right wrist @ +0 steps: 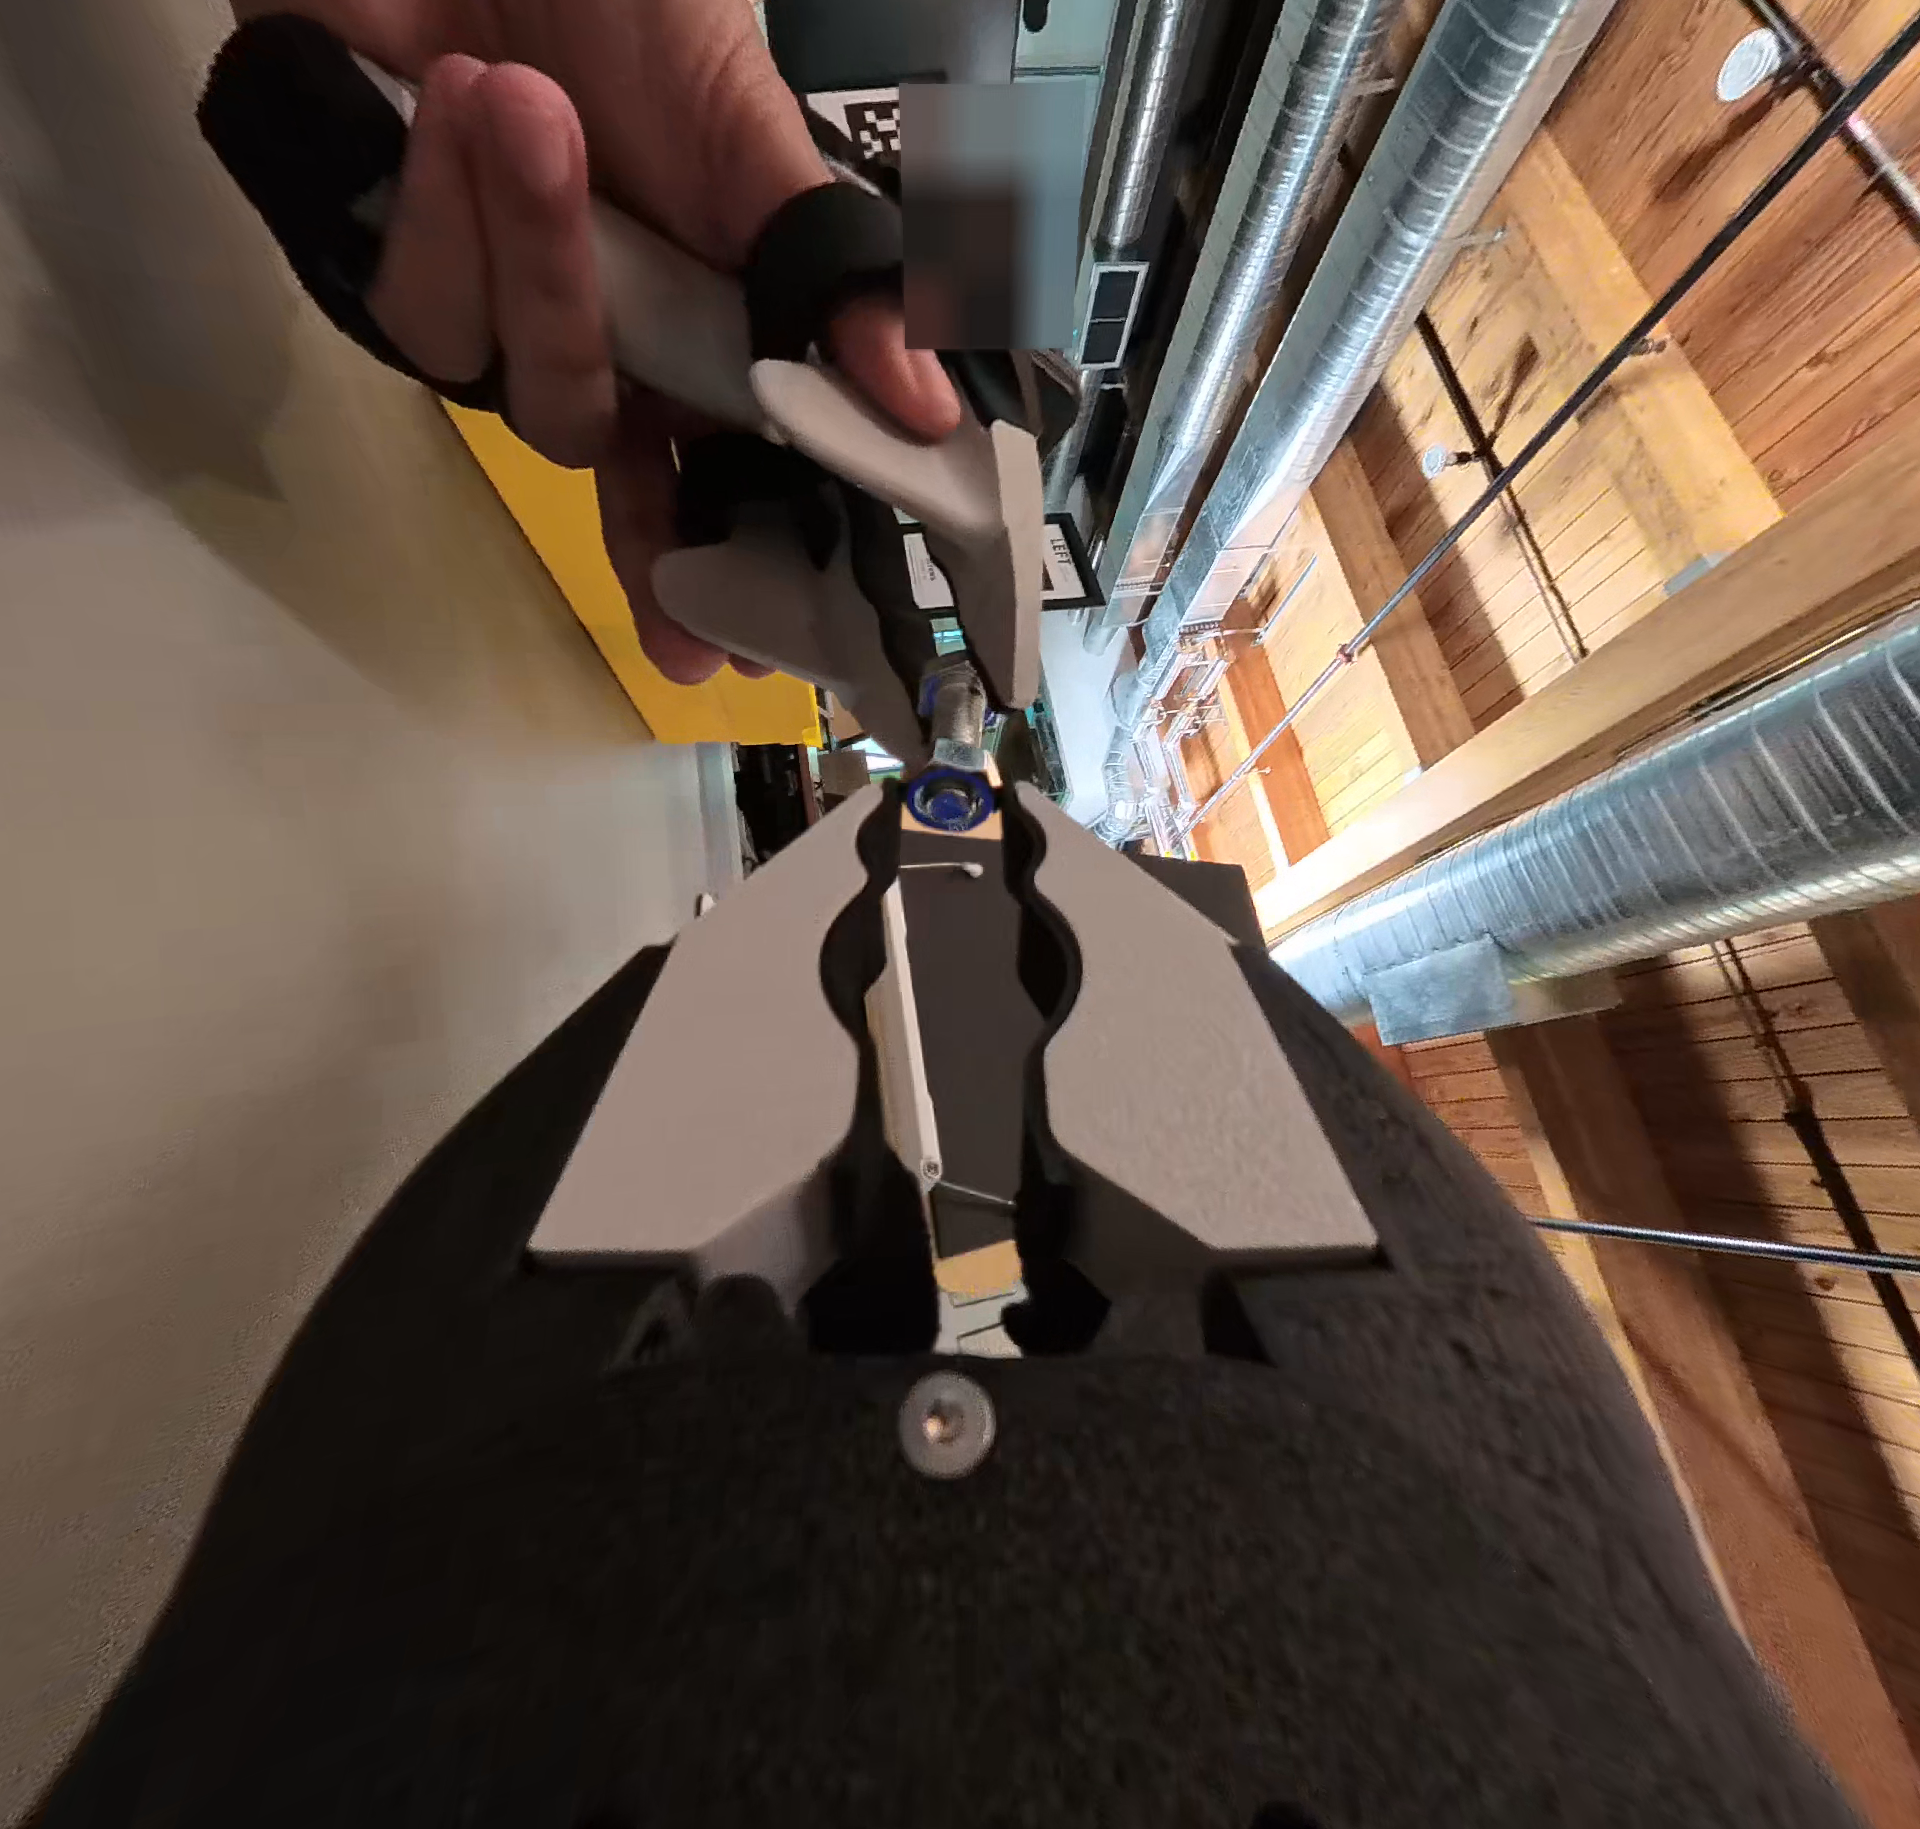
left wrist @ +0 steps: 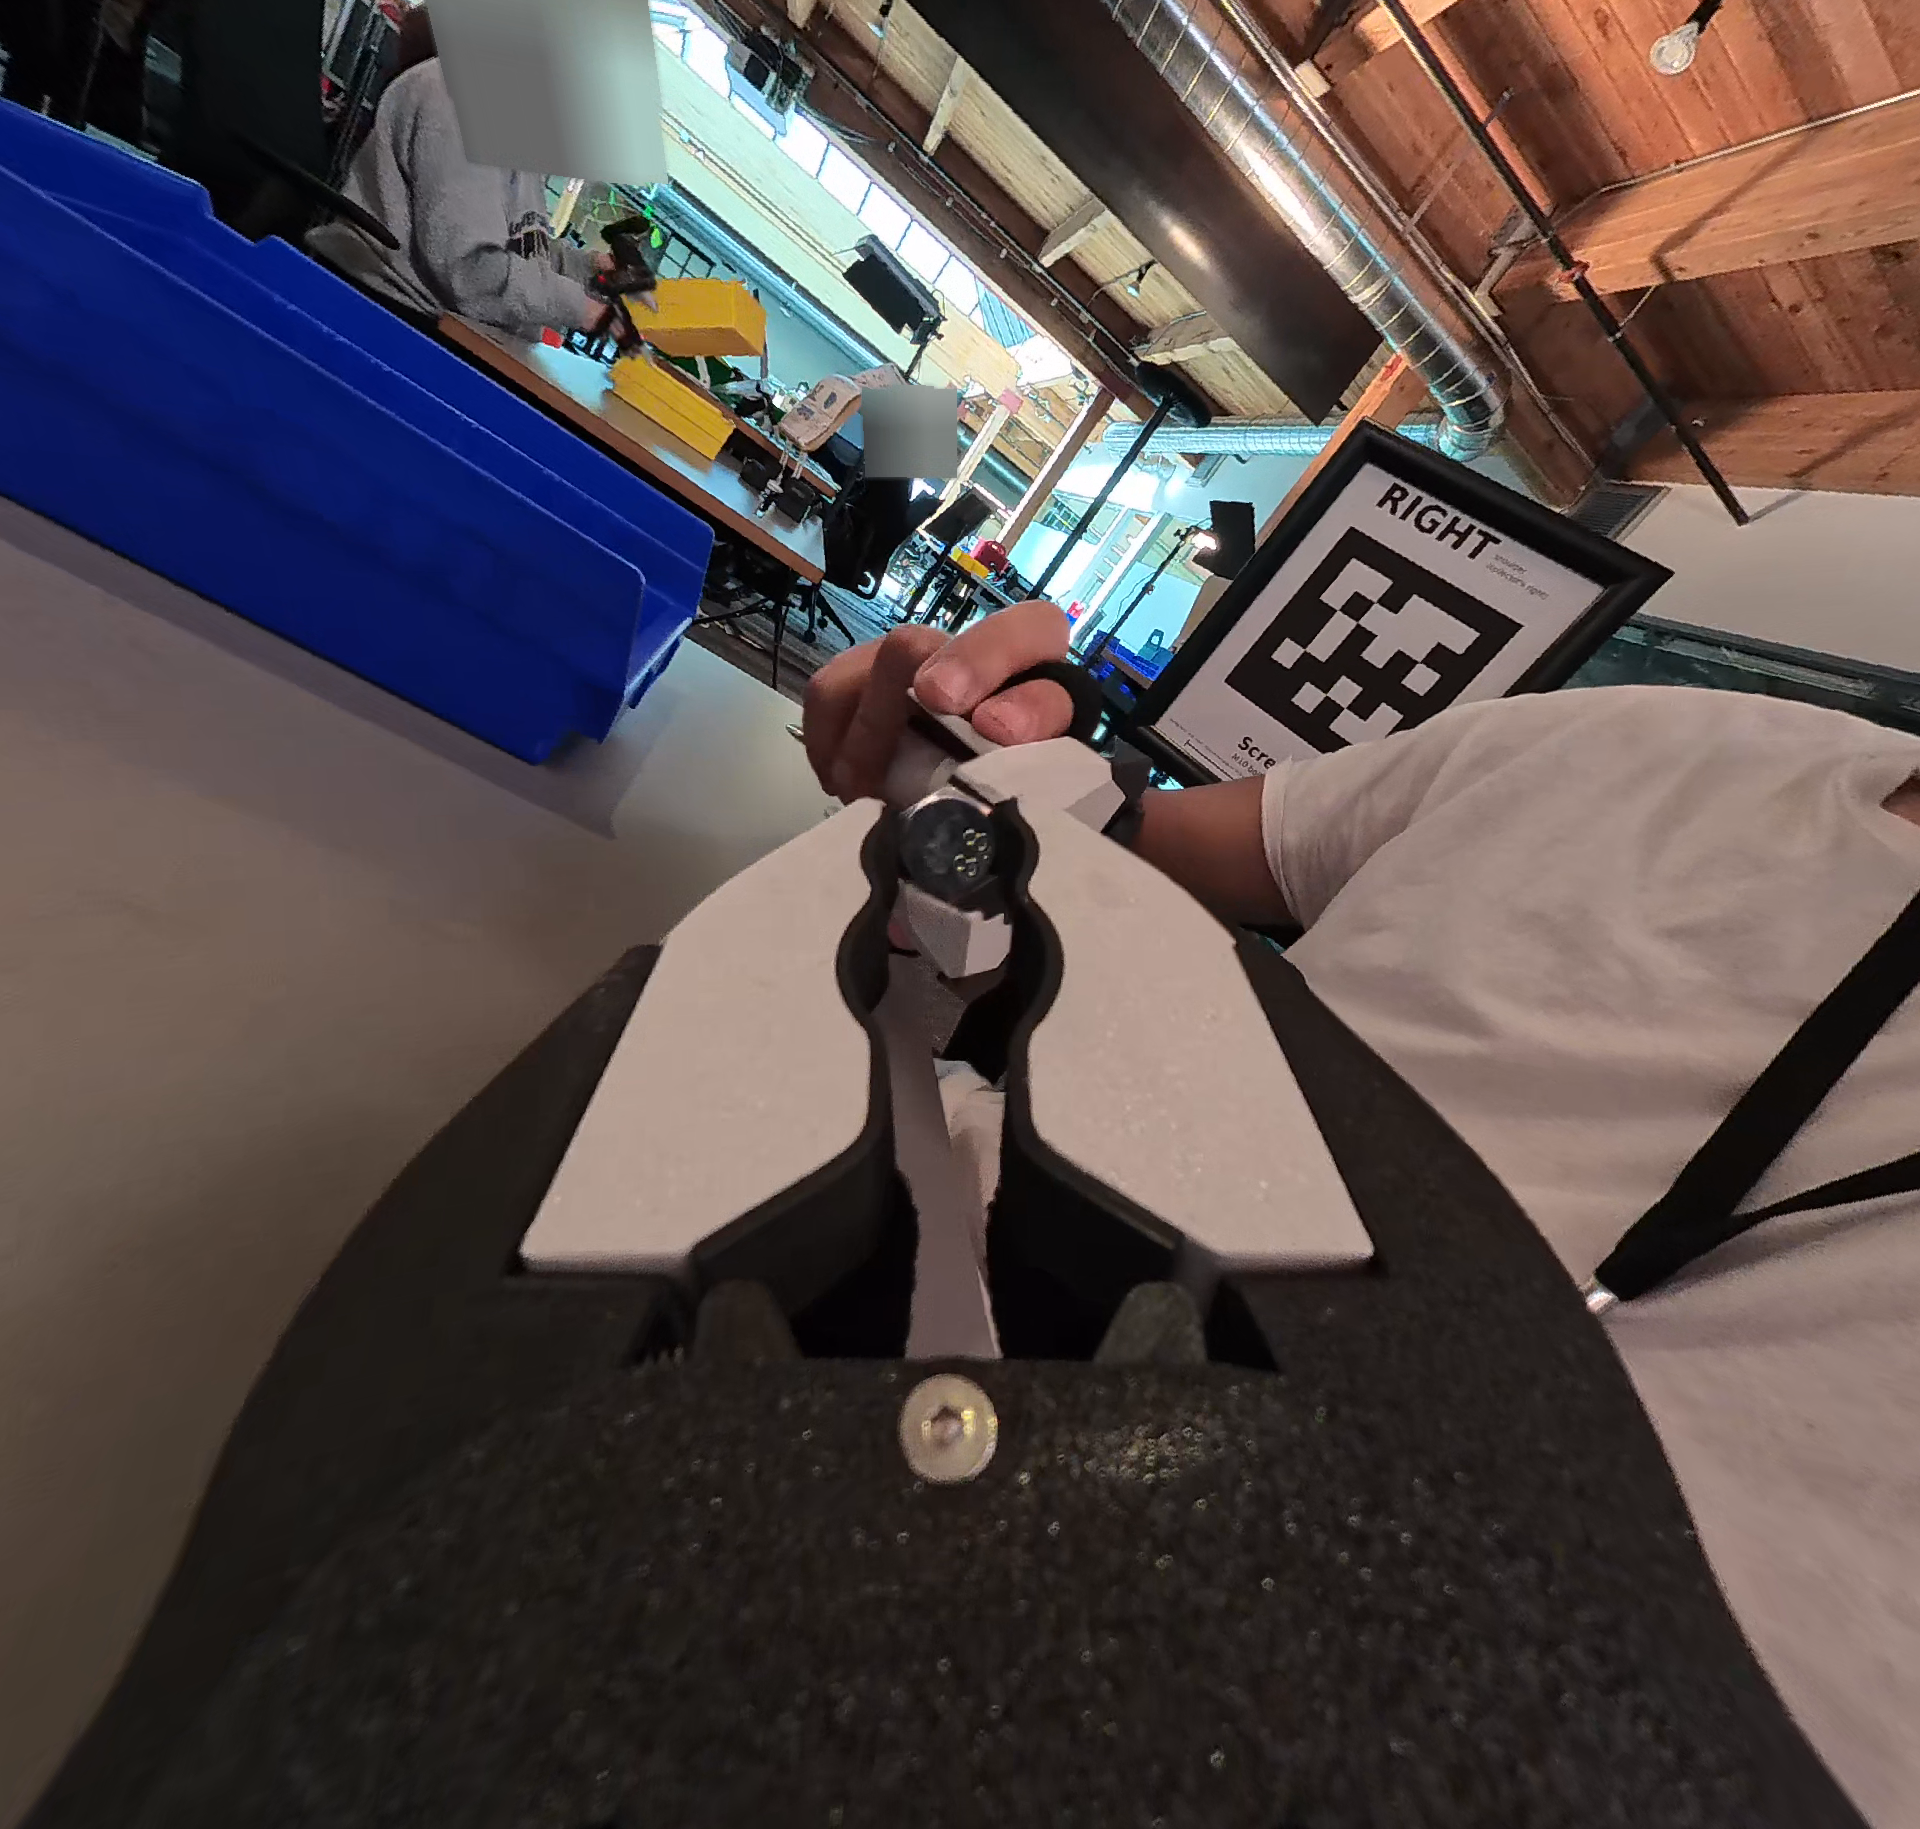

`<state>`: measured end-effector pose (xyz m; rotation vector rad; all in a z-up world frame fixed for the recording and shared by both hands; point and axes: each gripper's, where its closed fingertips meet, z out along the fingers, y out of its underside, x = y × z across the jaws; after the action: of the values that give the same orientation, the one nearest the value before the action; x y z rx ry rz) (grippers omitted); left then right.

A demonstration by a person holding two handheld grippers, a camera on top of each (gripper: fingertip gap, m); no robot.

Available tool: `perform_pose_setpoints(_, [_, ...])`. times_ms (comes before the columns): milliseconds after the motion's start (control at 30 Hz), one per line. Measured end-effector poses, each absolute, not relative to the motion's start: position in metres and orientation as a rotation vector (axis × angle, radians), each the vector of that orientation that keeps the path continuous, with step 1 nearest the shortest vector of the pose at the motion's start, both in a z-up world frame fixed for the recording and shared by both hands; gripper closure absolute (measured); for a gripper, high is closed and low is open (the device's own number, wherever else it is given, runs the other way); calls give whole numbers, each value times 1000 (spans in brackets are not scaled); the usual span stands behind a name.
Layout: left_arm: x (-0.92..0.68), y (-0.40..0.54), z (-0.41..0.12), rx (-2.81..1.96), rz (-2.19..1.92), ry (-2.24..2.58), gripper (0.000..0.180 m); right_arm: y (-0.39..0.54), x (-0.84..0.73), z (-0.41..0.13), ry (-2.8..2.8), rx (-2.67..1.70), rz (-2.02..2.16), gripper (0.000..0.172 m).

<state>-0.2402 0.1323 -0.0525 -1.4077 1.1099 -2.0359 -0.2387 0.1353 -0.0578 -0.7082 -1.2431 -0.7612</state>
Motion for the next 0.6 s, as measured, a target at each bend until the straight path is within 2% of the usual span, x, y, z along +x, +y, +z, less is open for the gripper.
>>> perform_pose_setpoints(100, [-239, 135, -57, -1426, -1979, 1123, 163, 141, -236, -63, -1241, -891, -573, 154])
perform_pose_setpoints(200, [-239, 137, -56, -1411, -1936, 1135, 163, 142, -237, -64, -1163, -1160, -154, 153])
perform_pose_setpoints(333, [-242, 136, -53, -1370, -1901, 1154, 163, 138, -244, -64, -869, -1521, 733, 153])
perform_pose_setpoints(467, [-240, 139, -54, -1368, -1845, 1154, 163, 142, -242, -57, -335, -1651, 1720, 154])
perform_pose_setpoints(567, [-239, 140, -58, -1395, -1830, 1159, 163, 150, -236, -56, -219, -1606, 1803, 151])
perform_pose_setpoints(600, [-239, 140, -57, -1398, -1851, 1152, 163, 151, -235, -53, -241, -1591, 1734, 143])
